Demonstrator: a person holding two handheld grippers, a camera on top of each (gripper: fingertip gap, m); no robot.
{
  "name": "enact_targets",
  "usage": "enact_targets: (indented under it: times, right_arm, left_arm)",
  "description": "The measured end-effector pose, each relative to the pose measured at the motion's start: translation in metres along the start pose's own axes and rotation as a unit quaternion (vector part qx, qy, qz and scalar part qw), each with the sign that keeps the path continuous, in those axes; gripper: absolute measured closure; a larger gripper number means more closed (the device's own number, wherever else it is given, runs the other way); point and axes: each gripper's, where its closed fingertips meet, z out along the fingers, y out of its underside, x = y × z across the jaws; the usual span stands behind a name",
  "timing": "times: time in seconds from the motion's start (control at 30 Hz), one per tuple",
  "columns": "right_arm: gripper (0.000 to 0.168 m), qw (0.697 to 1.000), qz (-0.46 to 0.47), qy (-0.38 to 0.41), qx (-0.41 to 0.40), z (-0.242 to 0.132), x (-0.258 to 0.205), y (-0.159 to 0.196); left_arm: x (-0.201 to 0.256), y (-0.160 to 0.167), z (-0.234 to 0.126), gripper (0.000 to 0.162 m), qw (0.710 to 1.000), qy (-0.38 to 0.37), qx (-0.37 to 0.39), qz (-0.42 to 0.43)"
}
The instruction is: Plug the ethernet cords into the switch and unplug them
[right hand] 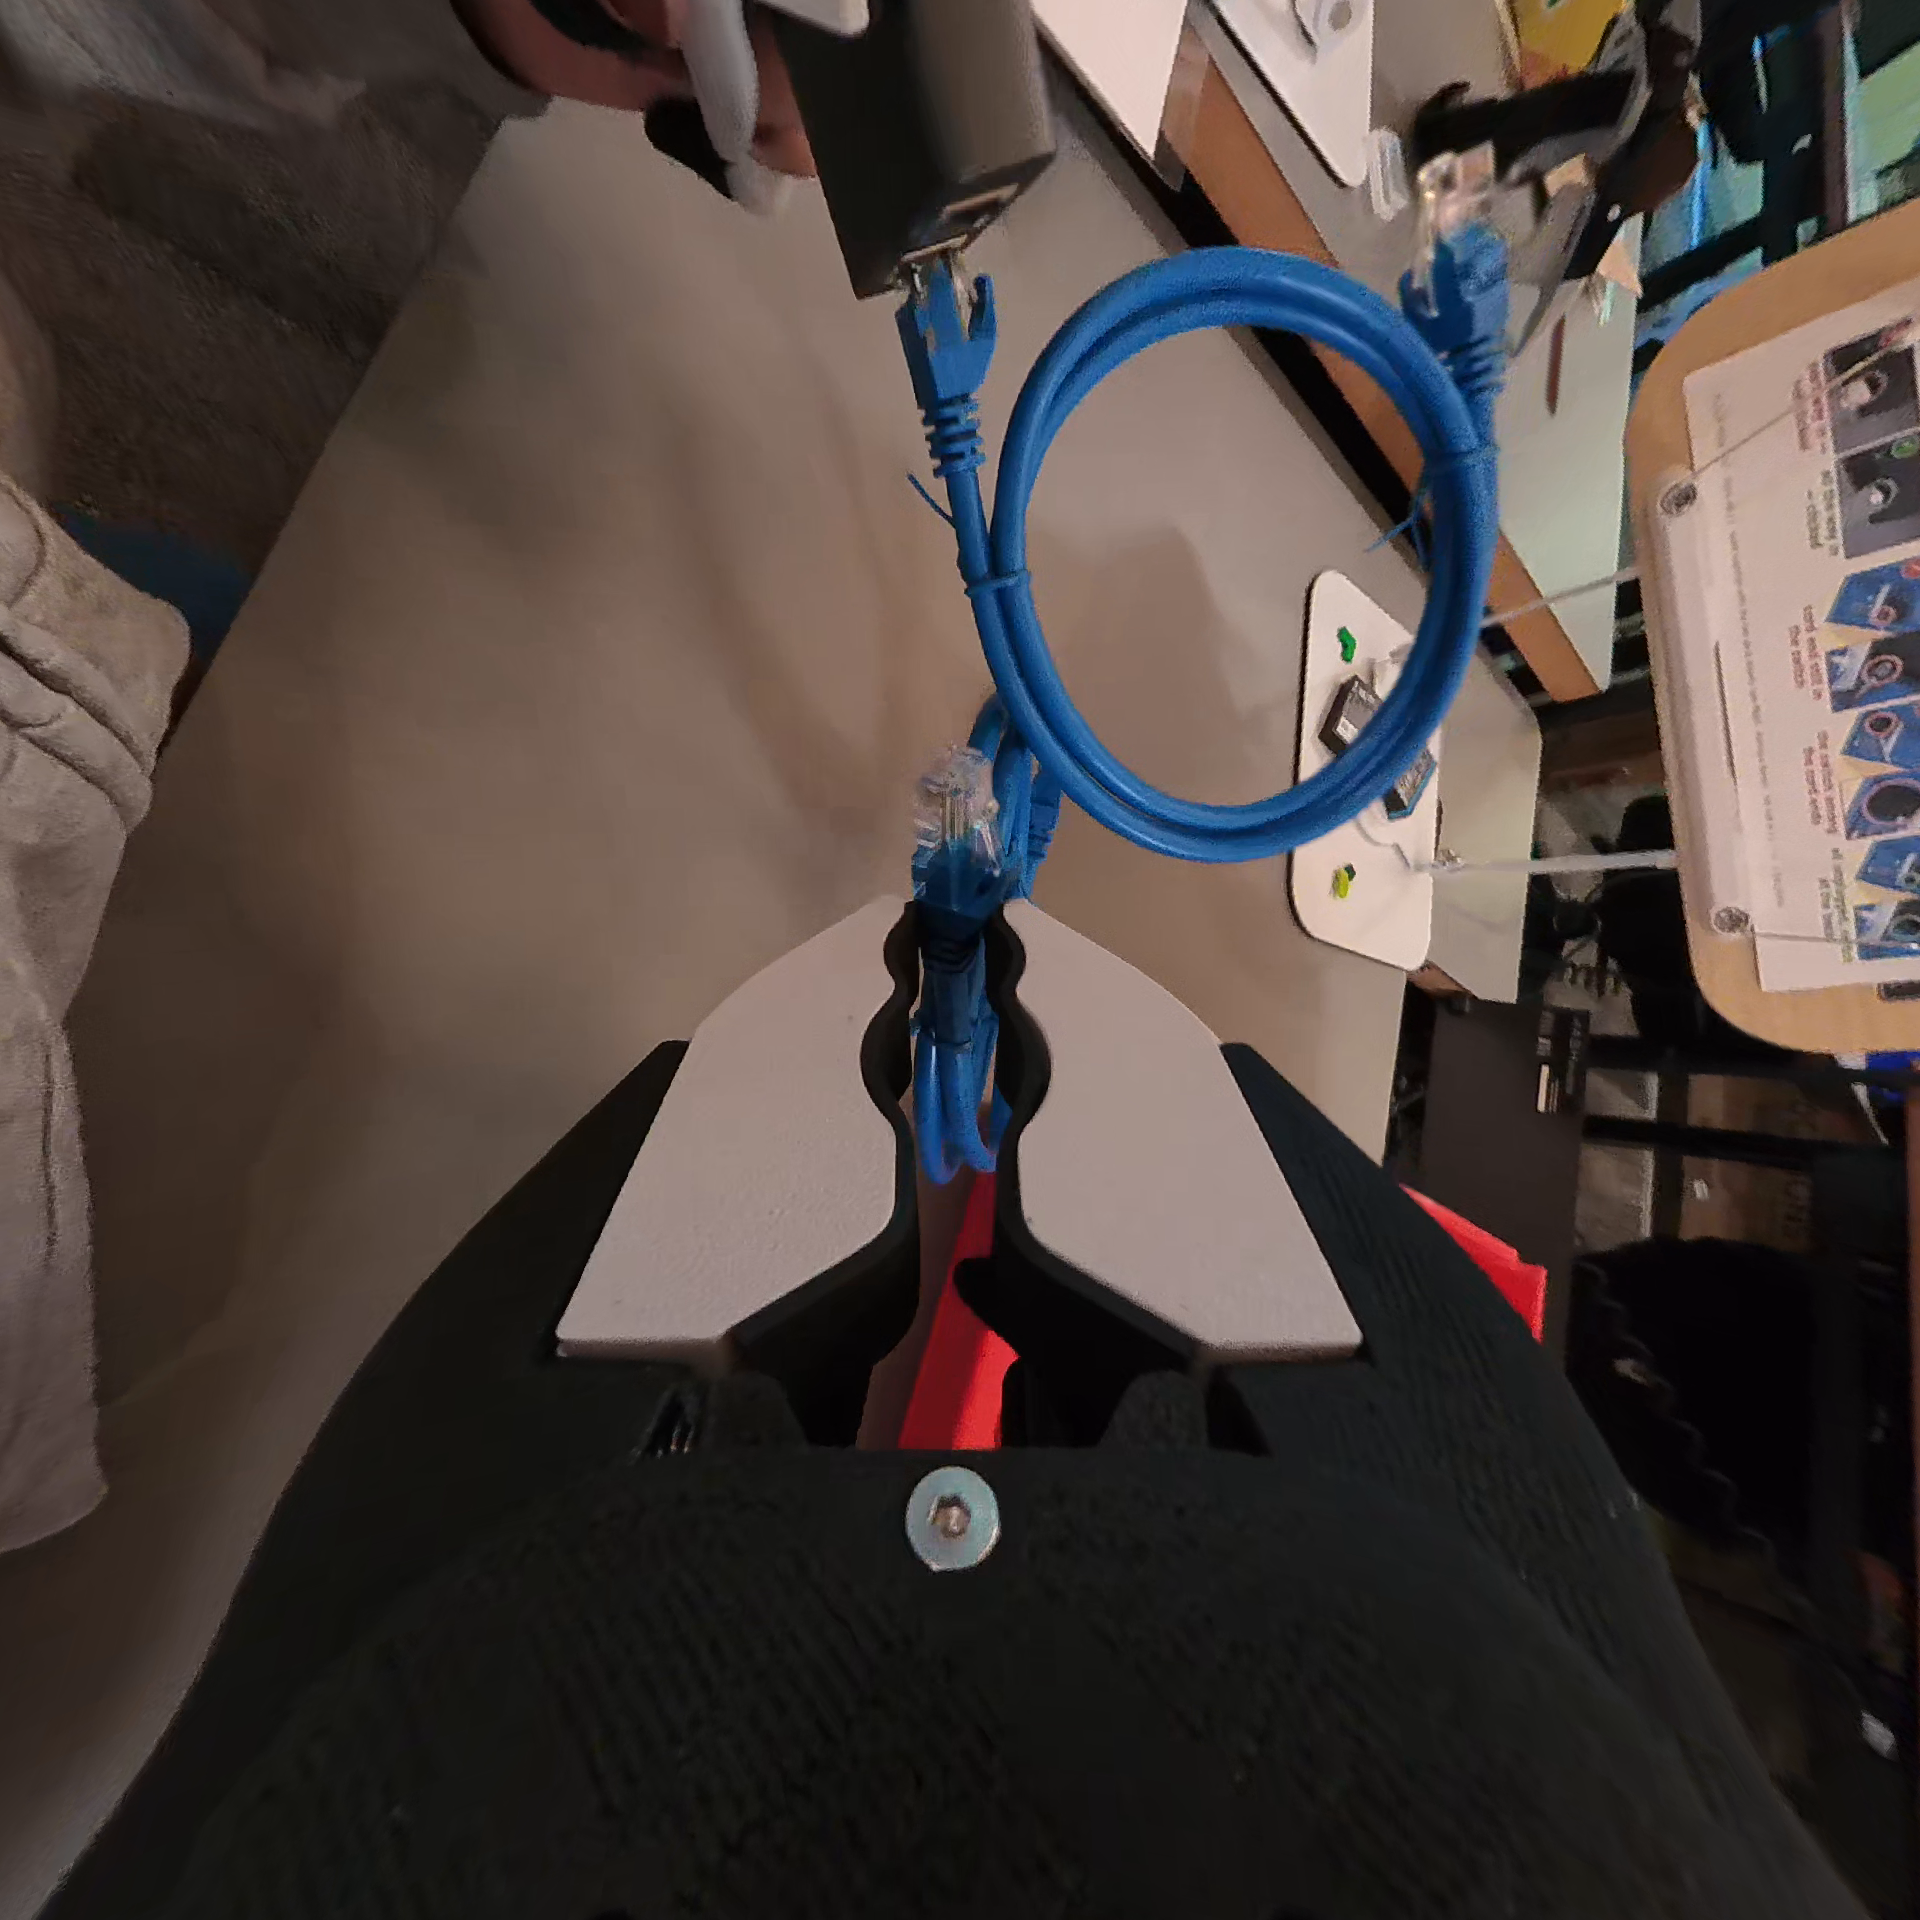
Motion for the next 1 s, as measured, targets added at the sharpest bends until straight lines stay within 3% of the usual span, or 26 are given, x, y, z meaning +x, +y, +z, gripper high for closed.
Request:
enact_targets:
  times: [0.27, 0.5, 0.8, 1.0]
  right_arm:
    - [0.158, 1.0, 0.0, 0.02, 0.0, -0.005, 0.002, -0.02]
    - [0.158, 0.996, -0.059, 0.059, 0.037, 0.003, -0.004, -0.045]
    - [0.159, 0.966, -0.176, 0.182, 0.051, -0.006, 0.007, -0.039]
    - [0.159, 0.951, -0.214, 0.212, 0.072, -0.014, 0.008, -0.023]
  left_arm:
    - [0.013, 0.01, 0.009, 0.141, 0.985, 0.018, -0.077, 0.155]
    - [0.039, -0.004, 0.021, 0.141, 0.968, 0.088, -0.045, 0.23]
    - [0.058, -0.001, 0.039, 0.141, 0.904, 0.142, -0.037, 0.401]
    - [0.071, 0.01, 0.051, 0.141, 0.869, 0.179, -0.006, 0.462]
